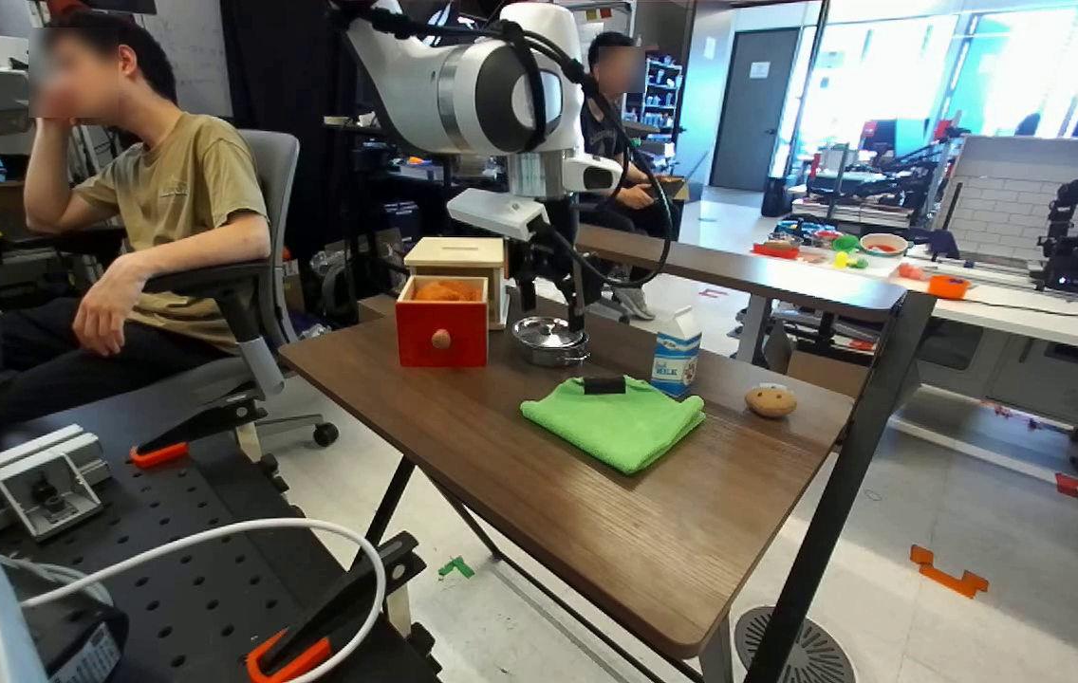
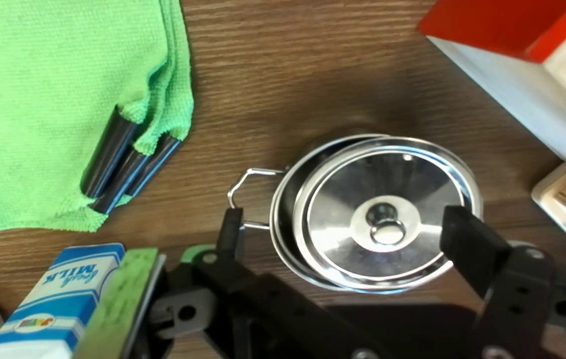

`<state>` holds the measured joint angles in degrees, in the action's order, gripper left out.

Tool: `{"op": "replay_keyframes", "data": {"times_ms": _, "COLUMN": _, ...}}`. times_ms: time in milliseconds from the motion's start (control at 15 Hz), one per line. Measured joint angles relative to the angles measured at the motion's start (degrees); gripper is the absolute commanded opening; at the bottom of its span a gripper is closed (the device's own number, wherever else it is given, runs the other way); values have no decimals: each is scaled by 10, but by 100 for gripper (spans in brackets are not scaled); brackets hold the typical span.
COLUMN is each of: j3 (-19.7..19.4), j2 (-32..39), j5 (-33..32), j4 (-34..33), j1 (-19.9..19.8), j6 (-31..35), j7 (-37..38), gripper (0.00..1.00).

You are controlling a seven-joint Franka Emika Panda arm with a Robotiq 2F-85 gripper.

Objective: Put the lid on the pot

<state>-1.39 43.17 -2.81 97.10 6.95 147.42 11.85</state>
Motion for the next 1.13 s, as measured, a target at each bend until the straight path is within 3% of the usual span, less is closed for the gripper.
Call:
{"op": "replay_keyframes", "data": {"times_ms": 333, "j3": -5, "j2": -61, "j5": -6, "j4": 45, "j1": 0, "j6": -32, "j7": -1, "gripper": 100}}
{"op": "replay_keyframes", "data": {"times_ms": 733, "j3": -55, "j2": -141, "j5": -87, "j4": 127, "j1": 7, "j6": -79, "j7": 13, "gripper": 100}}
{"op": "replay_keyframes", "data": {"times_ms": 1133, "j3": -55, "j2": -173, "j5": -89, "j4": 161, "j1": 2, "j6": -86, "j7": 8, "gripper": 100}}
